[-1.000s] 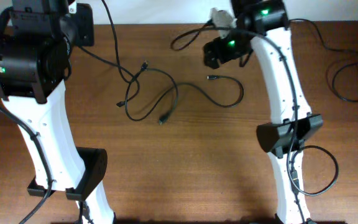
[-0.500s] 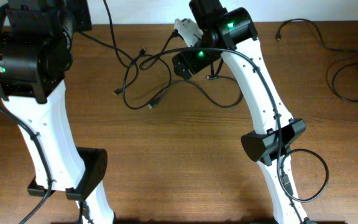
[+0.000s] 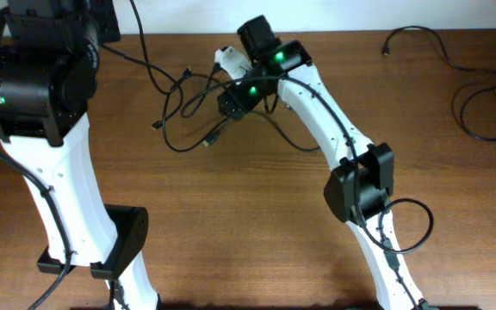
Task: Untangle cables
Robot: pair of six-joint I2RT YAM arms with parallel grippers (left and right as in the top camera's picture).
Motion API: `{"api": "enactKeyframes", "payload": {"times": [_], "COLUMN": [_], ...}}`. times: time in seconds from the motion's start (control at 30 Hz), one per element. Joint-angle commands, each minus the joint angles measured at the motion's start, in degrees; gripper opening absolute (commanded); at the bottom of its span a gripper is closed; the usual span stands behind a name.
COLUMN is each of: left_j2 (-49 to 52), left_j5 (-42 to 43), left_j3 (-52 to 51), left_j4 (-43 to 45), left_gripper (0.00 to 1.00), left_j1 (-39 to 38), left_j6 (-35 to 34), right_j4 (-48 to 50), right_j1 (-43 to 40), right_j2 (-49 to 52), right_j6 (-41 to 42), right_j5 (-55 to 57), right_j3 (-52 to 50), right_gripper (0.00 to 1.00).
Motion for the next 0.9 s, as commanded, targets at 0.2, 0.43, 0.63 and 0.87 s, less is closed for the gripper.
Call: {"api": "enactKeyframes", "payload": {"times": [0.2, 0.43, 0.63, 0.87], "left_j2": [-1.62, -1.62, -1.62, -1.62], "left_j5": [-0.37, -0.37, -0.61, -1.51], "left_j3": [-0.04, -0.04, -0.04, -0.04], "left_j4": [-0.68, -0.81, 2.56, 5.7], "left_gripper": [0.0, 0.0, 0.0, 0.0], "left_j1": [-0.09, -0.07, -0.07, -0.07], "left_j6": [0.48, 0.48, 1.27, 1.97], "right_j4": [10.82, 7.39, -2.84, 12.07], "right_j1": [4.52, 3.39, 5.57, 6.88], "right_j2": [-0.07, -0.28, -0.94, -5.75], "right_j6": [-0.46, 4.15, -22.34, -21.75], "right_j5": [-1.11, -5.2, -18.47, -9.99], "right_j3": [-14.71, -13.49, -12.26, -12.02], "right_gripper": [0.04, 0.68, 0.82, 0.95]}}
